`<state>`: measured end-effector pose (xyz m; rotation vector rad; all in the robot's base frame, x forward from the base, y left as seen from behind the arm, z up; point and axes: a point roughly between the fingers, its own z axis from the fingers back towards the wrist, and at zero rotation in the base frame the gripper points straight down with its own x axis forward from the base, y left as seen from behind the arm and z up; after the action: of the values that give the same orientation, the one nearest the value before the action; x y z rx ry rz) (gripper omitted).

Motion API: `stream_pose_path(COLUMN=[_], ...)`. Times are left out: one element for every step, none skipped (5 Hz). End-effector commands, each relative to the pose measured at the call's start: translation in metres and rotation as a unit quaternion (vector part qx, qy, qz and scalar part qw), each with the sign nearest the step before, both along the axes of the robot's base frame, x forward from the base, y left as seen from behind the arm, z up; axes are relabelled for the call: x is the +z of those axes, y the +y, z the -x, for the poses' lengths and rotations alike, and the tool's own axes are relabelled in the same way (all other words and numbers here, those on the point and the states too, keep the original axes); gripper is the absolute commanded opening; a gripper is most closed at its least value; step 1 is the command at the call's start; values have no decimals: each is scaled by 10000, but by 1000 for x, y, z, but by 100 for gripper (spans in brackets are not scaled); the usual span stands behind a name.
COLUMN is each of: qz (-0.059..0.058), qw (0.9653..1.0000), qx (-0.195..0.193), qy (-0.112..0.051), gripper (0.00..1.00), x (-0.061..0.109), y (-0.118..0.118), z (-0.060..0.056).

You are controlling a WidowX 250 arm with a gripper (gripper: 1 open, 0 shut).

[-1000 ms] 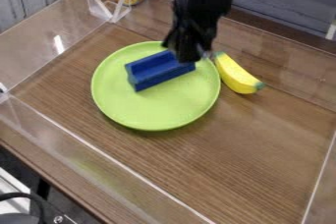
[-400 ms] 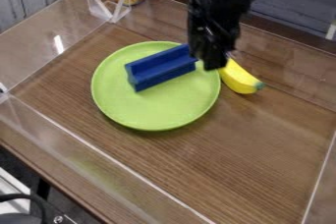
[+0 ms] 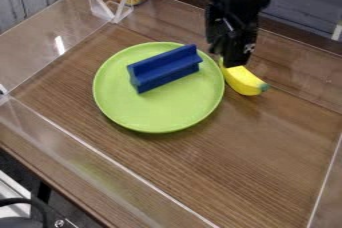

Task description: Put the banana in the green plate

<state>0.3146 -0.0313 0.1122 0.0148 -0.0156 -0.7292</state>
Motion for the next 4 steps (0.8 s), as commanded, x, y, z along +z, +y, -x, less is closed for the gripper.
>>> stream_pose_path(qz=[55, 81, 80, 66], qw=[9995, 9993, 9994, 9992], qx=[-96, -198, -25, 144], qy=[-287, -318, -340, -356], gripper=[100, 100, 100, 100], x=[7, -1, -12, -24], y=[-2, -4, -6, -9], z=[-4, -1, -8, -15])
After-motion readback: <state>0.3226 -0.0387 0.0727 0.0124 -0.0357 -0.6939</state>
